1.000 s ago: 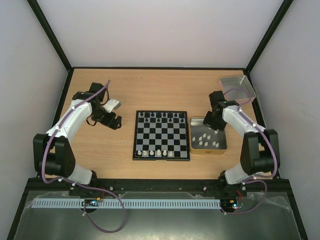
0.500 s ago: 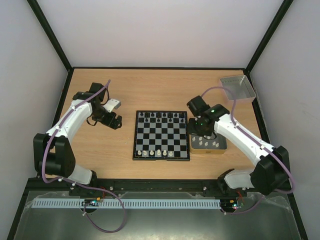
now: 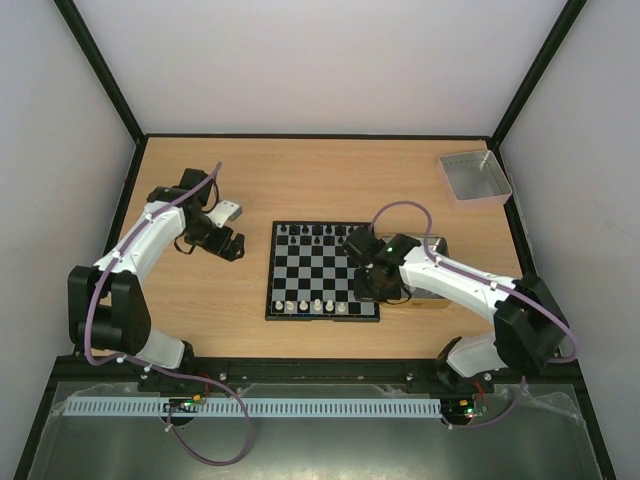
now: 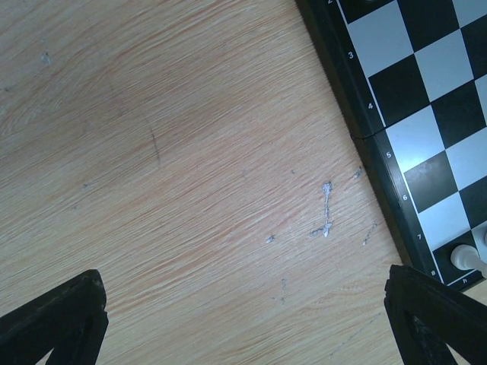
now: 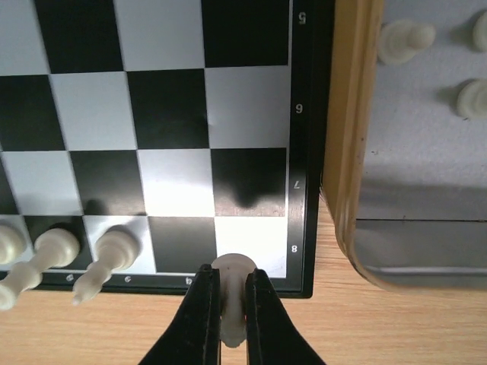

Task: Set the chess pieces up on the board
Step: Place the chess piece on the chessboard.

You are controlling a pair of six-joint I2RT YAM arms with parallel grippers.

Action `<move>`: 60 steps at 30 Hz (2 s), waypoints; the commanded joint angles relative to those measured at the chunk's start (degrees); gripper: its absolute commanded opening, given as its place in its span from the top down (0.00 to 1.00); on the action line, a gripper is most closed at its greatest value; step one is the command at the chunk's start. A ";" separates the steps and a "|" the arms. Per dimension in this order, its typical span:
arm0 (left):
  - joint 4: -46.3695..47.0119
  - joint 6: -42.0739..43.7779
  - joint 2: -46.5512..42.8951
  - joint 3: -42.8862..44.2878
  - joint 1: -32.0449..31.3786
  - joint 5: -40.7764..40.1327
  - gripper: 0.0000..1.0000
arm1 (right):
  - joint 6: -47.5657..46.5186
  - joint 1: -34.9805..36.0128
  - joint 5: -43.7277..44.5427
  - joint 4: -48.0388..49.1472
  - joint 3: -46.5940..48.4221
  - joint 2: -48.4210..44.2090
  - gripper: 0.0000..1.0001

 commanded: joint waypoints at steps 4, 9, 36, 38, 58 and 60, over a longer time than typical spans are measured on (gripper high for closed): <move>0.09 -0.50 -0.97 -0.92 -0.18 0.14 0.01 | 2.60 1.74 0.15 5.20 -2.18 3.07 0.98; 0.40 -0.50 -0.80 -1.03 -0.18 0.12 0.01 | 2.45 2.47 0.10 6.07 -1.84 4.95 0.98; 0.53 -0.67 -1.09 -1.45 -0.18 0.13 0.01 | 3.78 5.29 -1.02 6.96 -2.68 8.12 0.98; 0.67 -0.67 -1.29 -1.68 -0.18 0.08 0.01 | 3.52 5.28 -0.90 6.68 -2.58 8.40 0.98; 1.44 -0.80 -1.49 -2.37 -0.18 -0.14 0.01 | 4.28 5.30 -0.35 7.06 -1.35 9.74 0.80; 1.43 -0.80 -1.36 -2.39 -0.18 -0.15 0.01 | 4.41 5.25 -0.03 6.93 -0.79 9.87 0.80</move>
